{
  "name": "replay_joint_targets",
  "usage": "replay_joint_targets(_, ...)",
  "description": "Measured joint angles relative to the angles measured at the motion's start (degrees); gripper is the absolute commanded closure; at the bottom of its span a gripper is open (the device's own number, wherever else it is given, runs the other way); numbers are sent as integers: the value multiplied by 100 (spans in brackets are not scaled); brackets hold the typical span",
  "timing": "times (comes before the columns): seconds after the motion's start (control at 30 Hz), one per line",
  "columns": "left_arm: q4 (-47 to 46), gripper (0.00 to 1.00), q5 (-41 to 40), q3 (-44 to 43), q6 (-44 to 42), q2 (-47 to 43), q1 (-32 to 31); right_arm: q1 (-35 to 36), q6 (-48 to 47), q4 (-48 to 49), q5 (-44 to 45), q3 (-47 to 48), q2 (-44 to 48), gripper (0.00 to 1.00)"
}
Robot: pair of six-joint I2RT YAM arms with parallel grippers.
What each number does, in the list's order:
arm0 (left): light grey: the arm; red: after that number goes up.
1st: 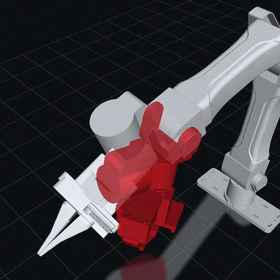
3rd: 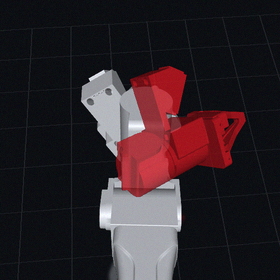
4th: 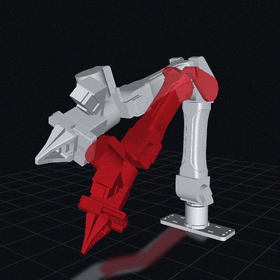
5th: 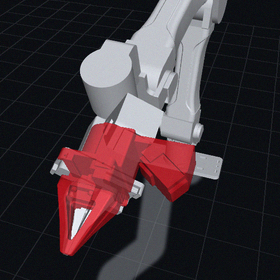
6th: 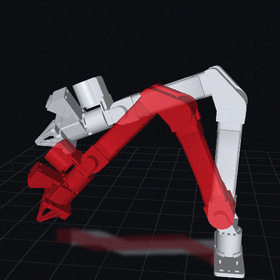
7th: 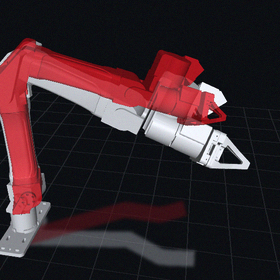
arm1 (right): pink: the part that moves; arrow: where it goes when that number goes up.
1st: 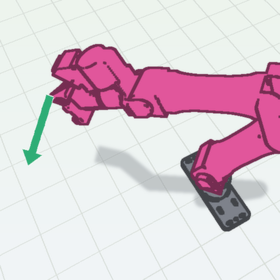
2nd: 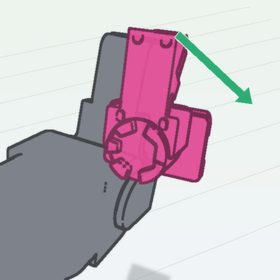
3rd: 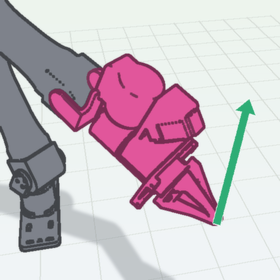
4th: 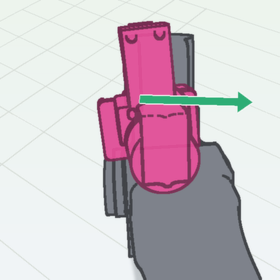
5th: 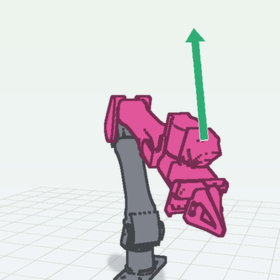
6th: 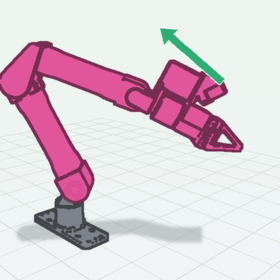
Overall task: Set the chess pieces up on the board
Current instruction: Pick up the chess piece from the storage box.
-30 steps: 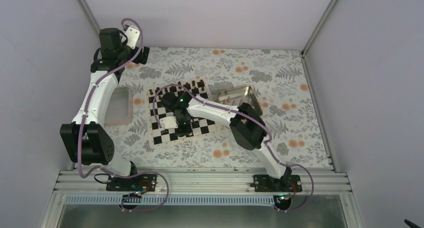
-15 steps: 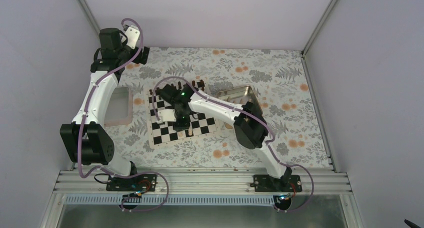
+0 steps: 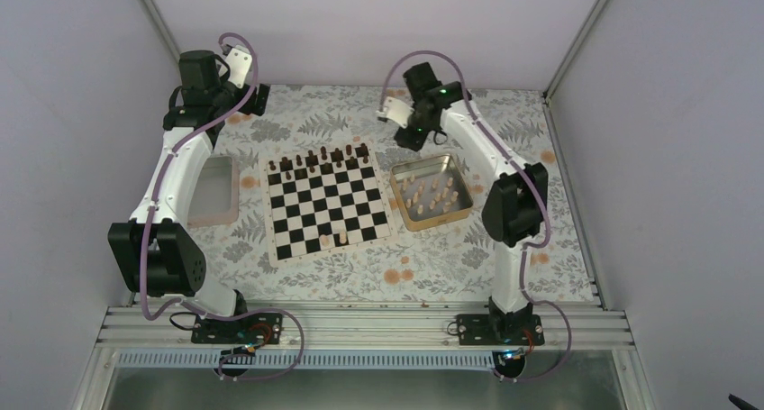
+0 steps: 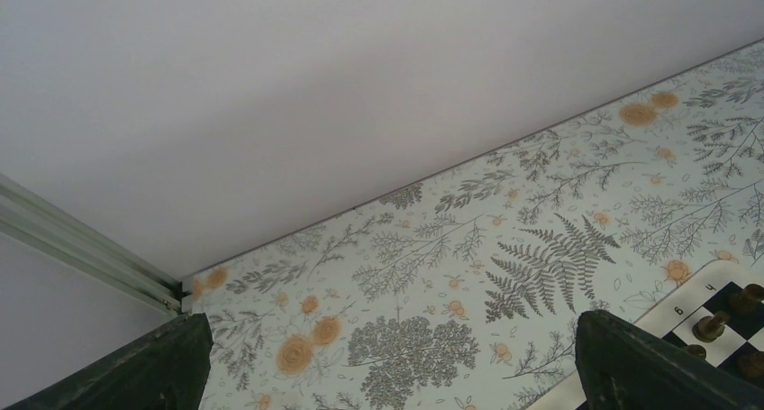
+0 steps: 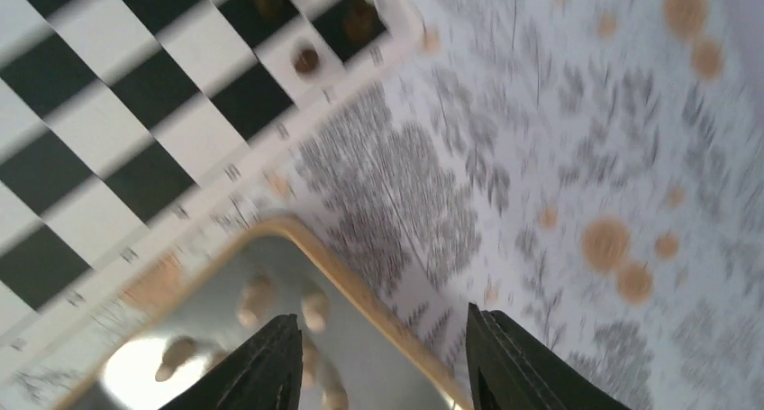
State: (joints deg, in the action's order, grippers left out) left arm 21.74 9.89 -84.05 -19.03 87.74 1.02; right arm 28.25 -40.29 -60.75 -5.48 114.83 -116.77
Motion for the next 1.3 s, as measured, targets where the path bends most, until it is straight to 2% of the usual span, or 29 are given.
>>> replay_joint_targets(0.2, -2, 0, -11, 0, 0, 0, 0, -584, -61, 76, 61, -785, -92, 55)
replay_joint_targets(0.67, -4, 0, -22, 2, 2, 0, 0, -372, -195, 197, -208, -1233, -535, 57)
replay_joint_targets(1.3, -4, 0, -22, 2, 0, 0, 0, -243, -219, 175, -328, -1381, -557, 59)
